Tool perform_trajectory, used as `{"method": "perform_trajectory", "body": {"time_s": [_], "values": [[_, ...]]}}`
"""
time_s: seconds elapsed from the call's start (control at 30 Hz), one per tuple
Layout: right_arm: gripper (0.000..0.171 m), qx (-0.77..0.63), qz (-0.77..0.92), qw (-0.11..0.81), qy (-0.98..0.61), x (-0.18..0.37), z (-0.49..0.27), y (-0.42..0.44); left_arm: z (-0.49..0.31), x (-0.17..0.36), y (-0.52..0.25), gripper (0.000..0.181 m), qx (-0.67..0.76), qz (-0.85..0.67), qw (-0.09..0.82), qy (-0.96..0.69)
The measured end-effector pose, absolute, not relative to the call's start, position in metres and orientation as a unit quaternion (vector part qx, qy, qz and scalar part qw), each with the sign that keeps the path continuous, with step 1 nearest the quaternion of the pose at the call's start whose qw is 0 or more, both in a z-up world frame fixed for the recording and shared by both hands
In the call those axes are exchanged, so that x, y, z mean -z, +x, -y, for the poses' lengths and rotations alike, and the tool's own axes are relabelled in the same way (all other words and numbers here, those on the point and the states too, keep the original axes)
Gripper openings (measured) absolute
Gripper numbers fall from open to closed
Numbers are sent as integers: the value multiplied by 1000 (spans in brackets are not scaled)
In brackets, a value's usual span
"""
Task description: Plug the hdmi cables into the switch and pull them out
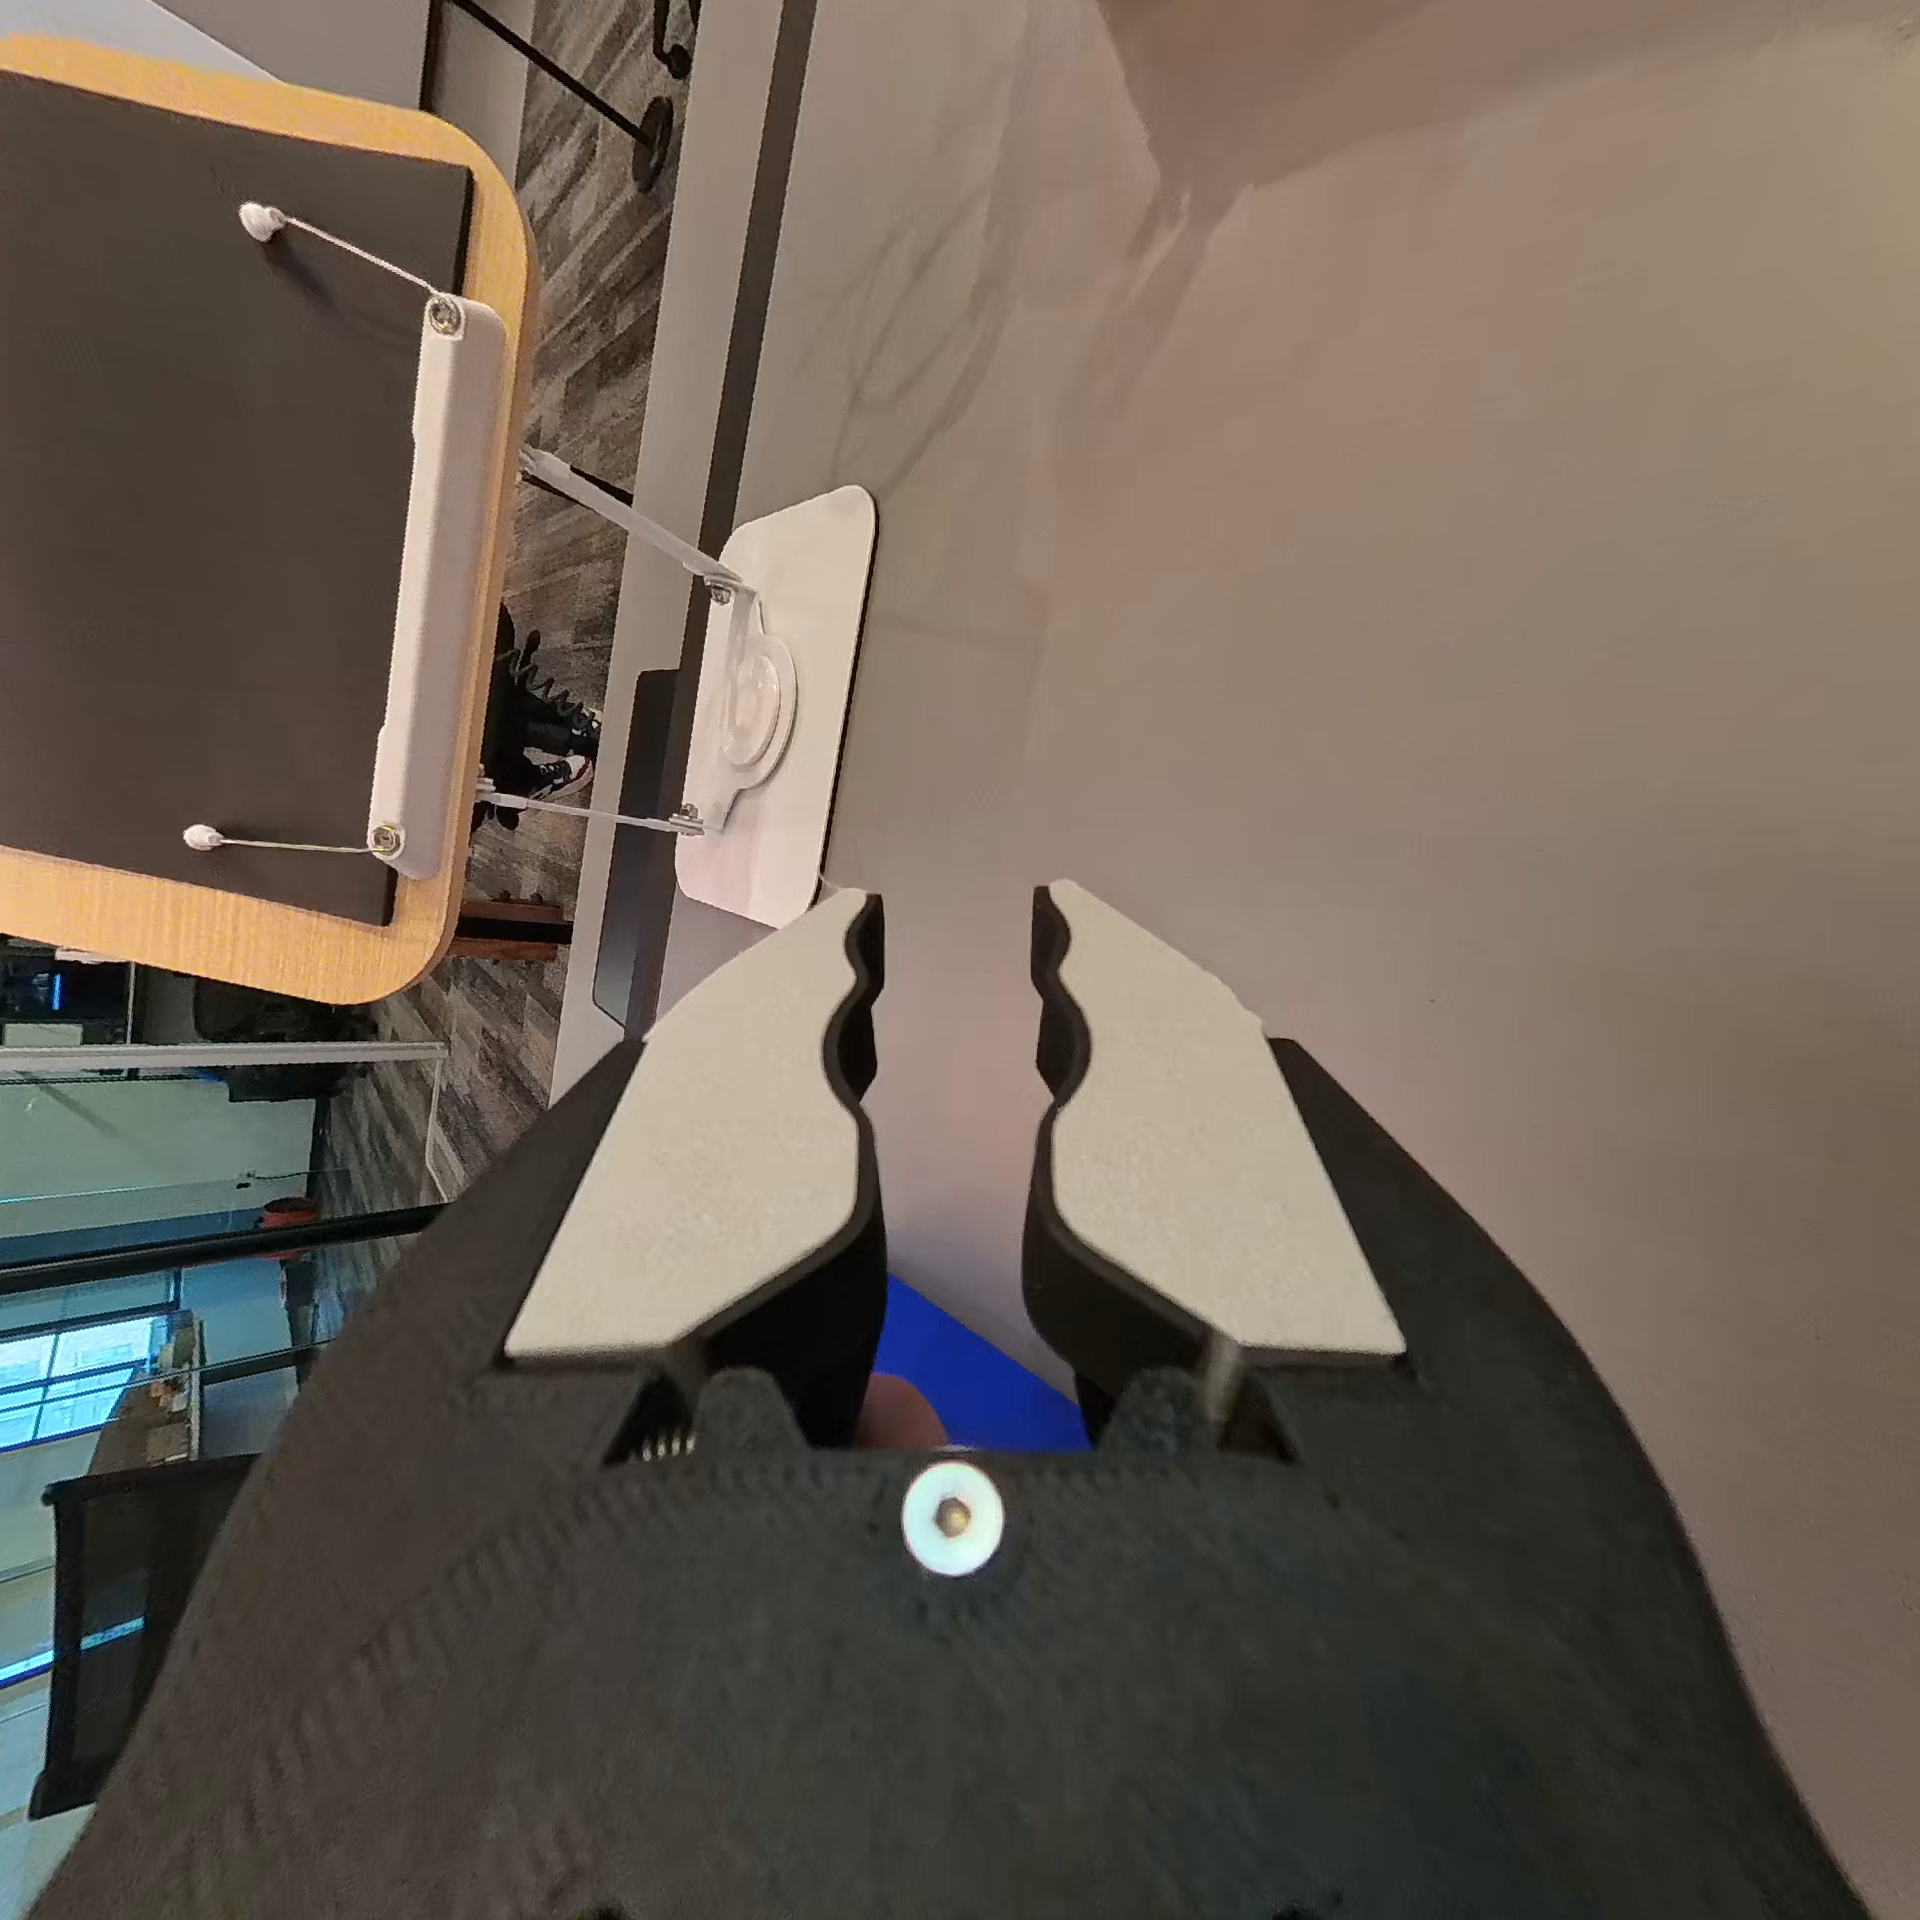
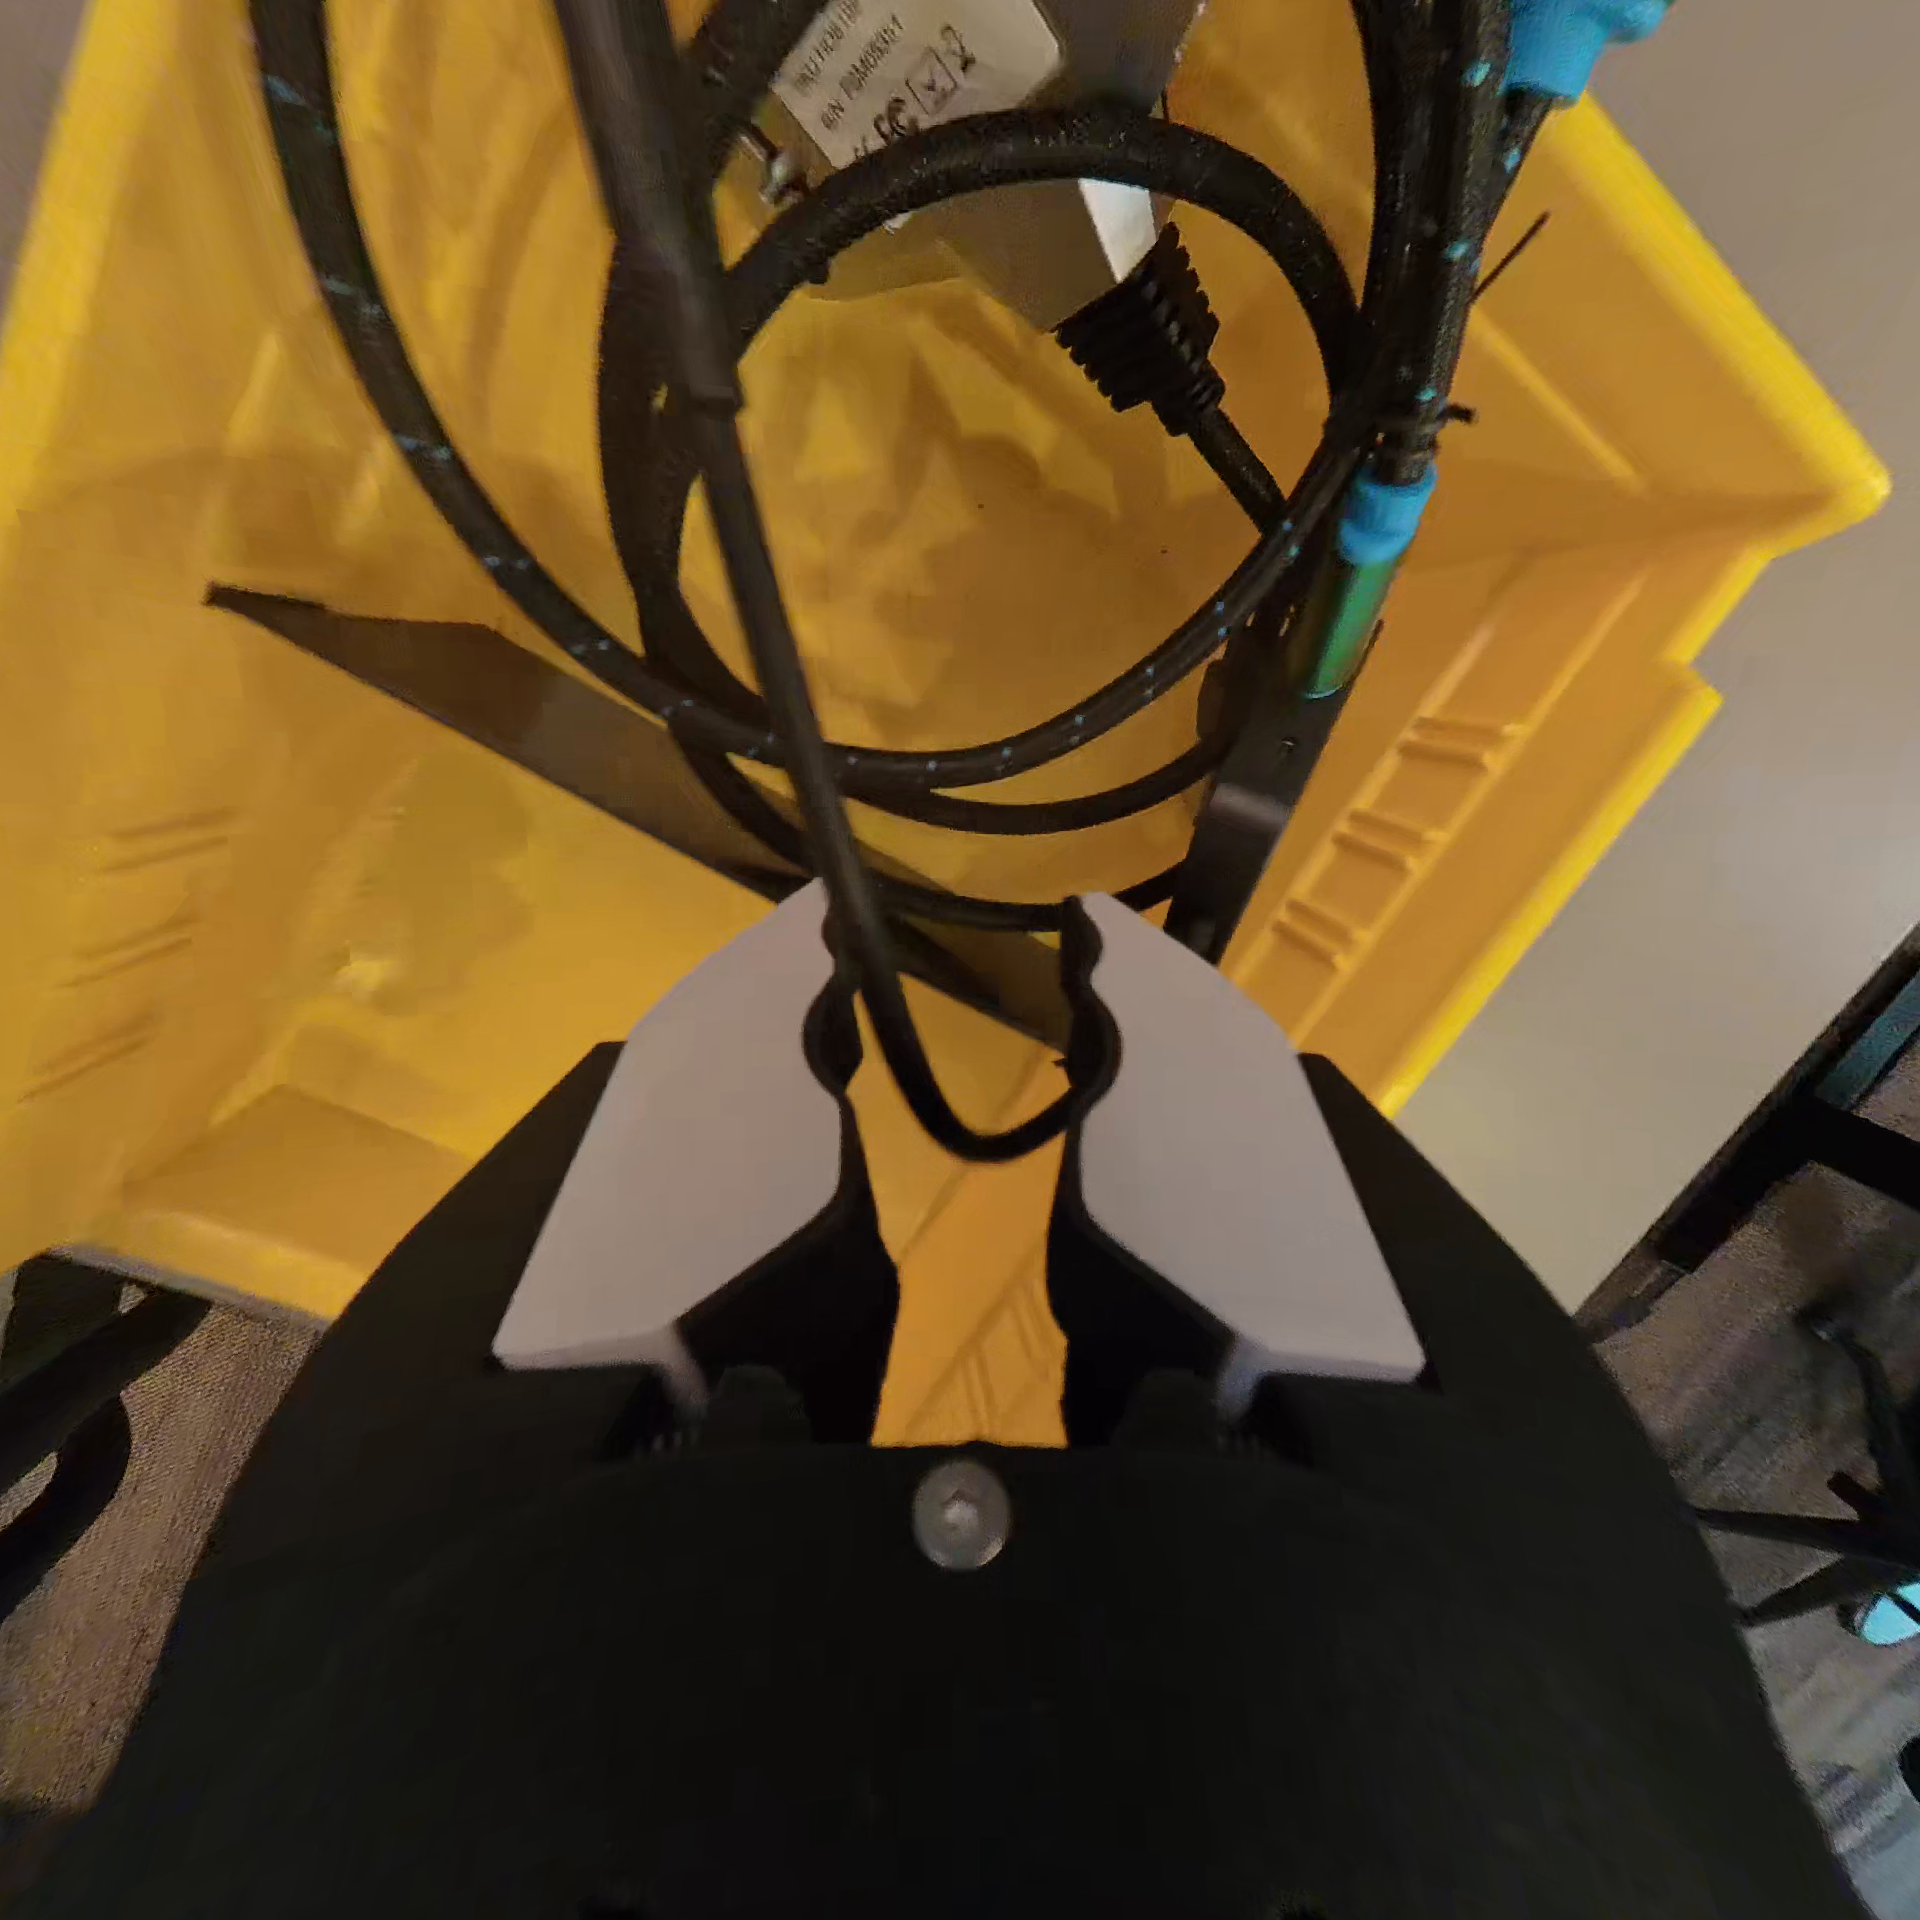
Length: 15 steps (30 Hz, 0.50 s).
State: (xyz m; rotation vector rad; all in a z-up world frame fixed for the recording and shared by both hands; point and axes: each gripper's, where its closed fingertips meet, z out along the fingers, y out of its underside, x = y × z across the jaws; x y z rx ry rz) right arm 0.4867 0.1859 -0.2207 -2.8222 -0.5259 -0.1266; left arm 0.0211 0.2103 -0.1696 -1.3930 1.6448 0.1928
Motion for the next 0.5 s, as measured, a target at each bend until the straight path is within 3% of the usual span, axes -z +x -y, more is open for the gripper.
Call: {"method": "perform_trajectory", "body": {"time_s": [0.07,0.3,0.5], "values": [[44,31,187,149,-970,207,-182,480,-212,169,20,27,-80,-670,469,-570],[52,-7,159,264,-951,153,-165,478,-231,145,-14,34,-105,-633,477,-600],[53,8,97,265,-959,168,-132,519,-258,123,-92,51,-116,-541,474,-685]]}}
